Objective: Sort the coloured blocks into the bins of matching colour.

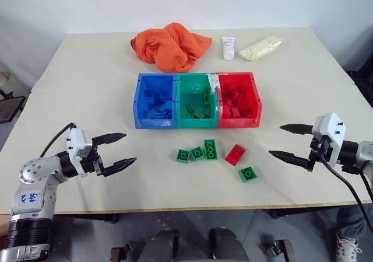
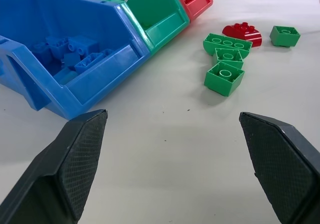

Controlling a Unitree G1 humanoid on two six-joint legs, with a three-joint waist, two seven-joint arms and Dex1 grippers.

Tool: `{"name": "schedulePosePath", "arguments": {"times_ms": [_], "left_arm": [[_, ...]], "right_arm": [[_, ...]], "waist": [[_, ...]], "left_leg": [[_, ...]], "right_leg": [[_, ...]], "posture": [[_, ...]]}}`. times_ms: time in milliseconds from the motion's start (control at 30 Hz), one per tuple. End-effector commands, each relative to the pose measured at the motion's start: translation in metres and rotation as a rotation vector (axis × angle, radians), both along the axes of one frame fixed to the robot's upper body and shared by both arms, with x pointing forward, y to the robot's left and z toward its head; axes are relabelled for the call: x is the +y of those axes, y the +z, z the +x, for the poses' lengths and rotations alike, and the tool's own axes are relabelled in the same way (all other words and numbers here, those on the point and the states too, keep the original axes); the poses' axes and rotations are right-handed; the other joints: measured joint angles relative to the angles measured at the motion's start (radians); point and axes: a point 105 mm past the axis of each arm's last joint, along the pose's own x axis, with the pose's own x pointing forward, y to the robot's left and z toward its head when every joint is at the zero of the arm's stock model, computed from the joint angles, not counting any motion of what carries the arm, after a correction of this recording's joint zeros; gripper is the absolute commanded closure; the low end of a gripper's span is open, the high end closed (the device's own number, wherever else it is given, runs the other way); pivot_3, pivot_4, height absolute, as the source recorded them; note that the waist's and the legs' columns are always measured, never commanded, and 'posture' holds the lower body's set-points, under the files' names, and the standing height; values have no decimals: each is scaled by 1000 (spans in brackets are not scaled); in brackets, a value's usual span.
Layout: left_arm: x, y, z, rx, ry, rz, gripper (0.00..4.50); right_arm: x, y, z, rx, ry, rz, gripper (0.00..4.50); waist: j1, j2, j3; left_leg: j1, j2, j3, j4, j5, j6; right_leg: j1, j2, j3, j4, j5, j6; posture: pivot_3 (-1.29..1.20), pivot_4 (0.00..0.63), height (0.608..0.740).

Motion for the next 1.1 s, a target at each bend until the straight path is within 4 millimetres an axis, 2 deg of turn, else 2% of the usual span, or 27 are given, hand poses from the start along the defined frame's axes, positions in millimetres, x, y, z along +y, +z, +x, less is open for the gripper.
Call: {"name": "schedulePosePath", "arguments": {"times_ms": [33, 133, 200, 300, 400, 567, 667, 767, 867, 1000, 1100], "left_arm": [[0, 9, 0, -18, -8, -18, 15], [-3, 13, 4, -23, 10, -28, 15], [-5, 10, 10, 47, 35, -45, 15], [-10, 5, 8, 59, 3, -14, 15], [-13, 0, 7, 86, -22, 9, 15], [-20, 8, 8, 57, -94, -40, 15], [-21, 9, 9, 42, -118, -35, 15], [-22, 14, 9, 1, -143, -65, 15], [-22, 14, 8, -2, -145, -57, 15], [-20, 14, 1, -11, -138, -62, 15], [-21, 14, -7, -18, -129, -74, 15]], "right_arm": [[5, 10, 1, -47, 18, -2, 0], [6, 10, 2, -30, 10, 7, 0], [3, 7, 3, 20, -27, 7, 0], [-2, 6, 0, 29, -41, -18, 0], [-12, 2, -6, 103, -70, -43, 0], [-40, -6, -28, 211, -109, -153, 0], [-44, -4, -34, 230, -100, -187, 0], [-32, -1, -31, 220, -61, -181, 0], [-12, -2, -26, 214, 6, -169, 0], [21, -11, -23, 235, 129, -174, 0], [37, -19, -23, 260, 206, -197, 0]], "waist": [[0, 0, 0], [0, 0, 0], [1, 0, 0], [1, 0, 0], [2, 0, 0], [10, 0, 0], [14, 0, 0], [6, 0, 0], [-2, 0, 0], [-1, 0, 0], [0, 0, 0]], "left_leg": [[0, 0, 0, 0, 0, 0], [0, 0, 0, 0, 0, 0], [0, 0, 0, 0, 0, 0], [0, 0, 0, 0, 0, 0], [0, 0, 0, 0, 0, 0], [0, 0, 0, 0, 0, 0], [0, 0, 0, 0, 0, 0], [0, 2, 3, 0, 0, 0], [0, 2, 4, 0, 0, 0], [0, 3, 3, 0, -1, 0], [0, 2, 3, 0, -1, 0]], "right_leg": [[0, 0, 0, 0, 0, 0], [0, 0, 0, 0, 0, 0], [0, 0, 0, 0, 0, 0], [0, 0, 0, 0, 0, 0], [0, 0, 0, 0, 0, 0], [0, 0, 0, -1, 0, 0], [1, 0, 0, -3, 0, 0], [1, 2, 0, -4, 0, 0], [1, 2, 0, -4, 0, 0], [1, 2, 0, -4, 0, 0], [1, 2, 1, -4, 0, 0]], "posture": [[0, 150, 740], [0, 150, 740], [0, 150, 740], [0, 150, 740], [0, 150, 740], [0, 150, 740], [0, 150, 740], [0, 150, 740], [0, 150, 740], [0, 150, 740], [0, 150, 740]]}}
